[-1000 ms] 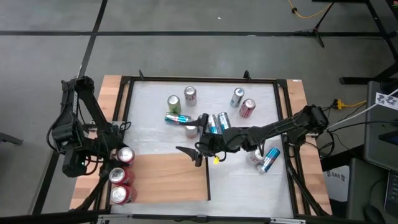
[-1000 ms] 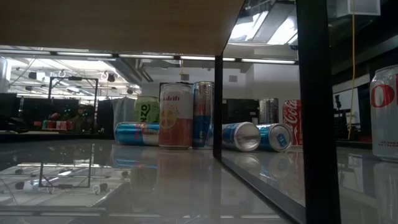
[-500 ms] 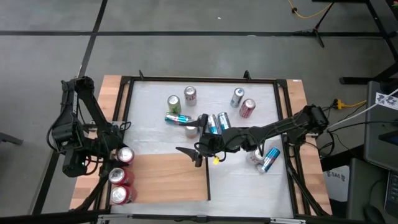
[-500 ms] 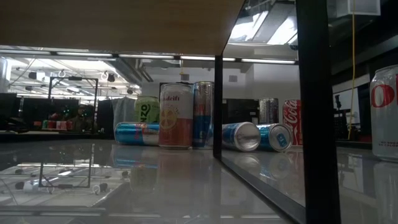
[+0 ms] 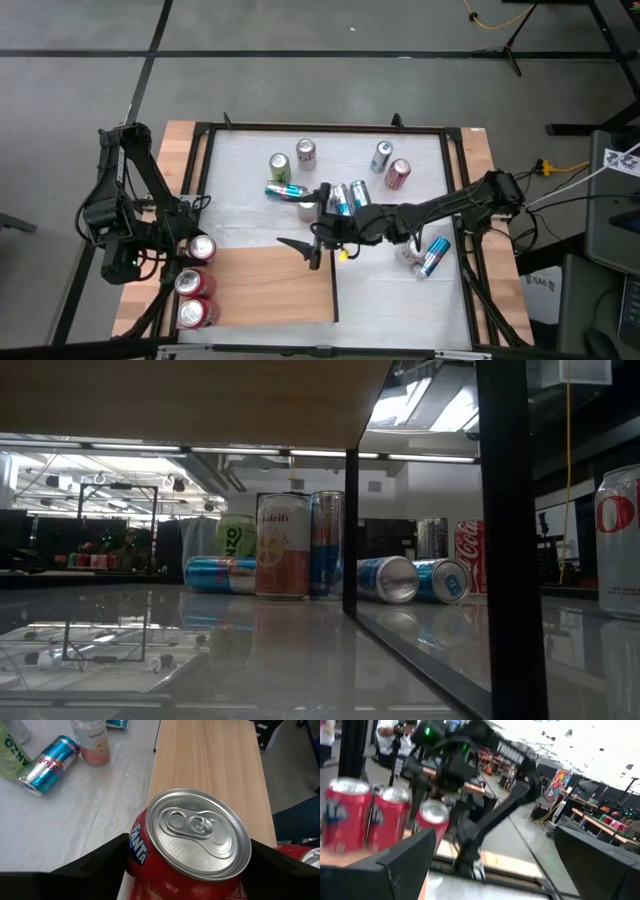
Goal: Place canned beverage on shelf
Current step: Put the orange soda can on the shelf aligned with the orange soda cans
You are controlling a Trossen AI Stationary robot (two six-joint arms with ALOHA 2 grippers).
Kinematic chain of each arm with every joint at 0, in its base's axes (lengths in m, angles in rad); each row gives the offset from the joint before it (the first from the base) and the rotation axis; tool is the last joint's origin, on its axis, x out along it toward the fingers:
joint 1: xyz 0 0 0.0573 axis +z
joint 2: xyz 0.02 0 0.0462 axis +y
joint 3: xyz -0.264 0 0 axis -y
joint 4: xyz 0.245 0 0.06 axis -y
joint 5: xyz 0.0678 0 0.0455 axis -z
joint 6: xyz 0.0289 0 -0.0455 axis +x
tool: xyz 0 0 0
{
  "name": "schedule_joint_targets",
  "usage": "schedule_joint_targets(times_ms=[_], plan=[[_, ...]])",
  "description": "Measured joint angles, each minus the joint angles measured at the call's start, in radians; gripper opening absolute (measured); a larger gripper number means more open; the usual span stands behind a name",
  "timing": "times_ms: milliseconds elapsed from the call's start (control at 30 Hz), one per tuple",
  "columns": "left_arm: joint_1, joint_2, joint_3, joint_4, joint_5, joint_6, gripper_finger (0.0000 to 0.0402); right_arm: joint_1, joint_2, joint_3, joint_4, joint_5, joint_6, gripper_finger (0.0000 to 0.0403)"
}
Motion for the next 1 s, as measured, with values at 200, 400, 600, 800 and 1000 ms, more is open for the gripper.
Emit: schedule_joint_targets(times_ms=[200, 400, 600, 800, 1000], plan=[[0.0, 0.0, 0.0, 0.001, 0.0, -0.001, 0.0305, -0.022, 0.197, 0.342, -0.287, -0.02, -0.04, 0.0395], [0.0, 0.0, 0.0, -0.002, 0.001, 0.001, 0.0305, -0.08, 0.378, 0.583, -0.45, -0.043, 0.033, 0.0395], [0.0, 0.0, 0.0, -0.004, 0.001, 0.001, 0.0305, -0.107, 0.461, 0.643, -0.426, -0.125, 0.071, 0.0395], [0.0, 0.0, 0.0, -0.005, 0.006, 0.002, 0.0305, -0.111, 0.509, 0.644, -0.326, -0.146, 0.117, 0.0395], [0.0, -0.001, 0.0, -0.003, 0.018, 0.002, 0.0305, -0.111, 0.57, 0.644, -0.173, -0.186, 0.118, 0.0395]])
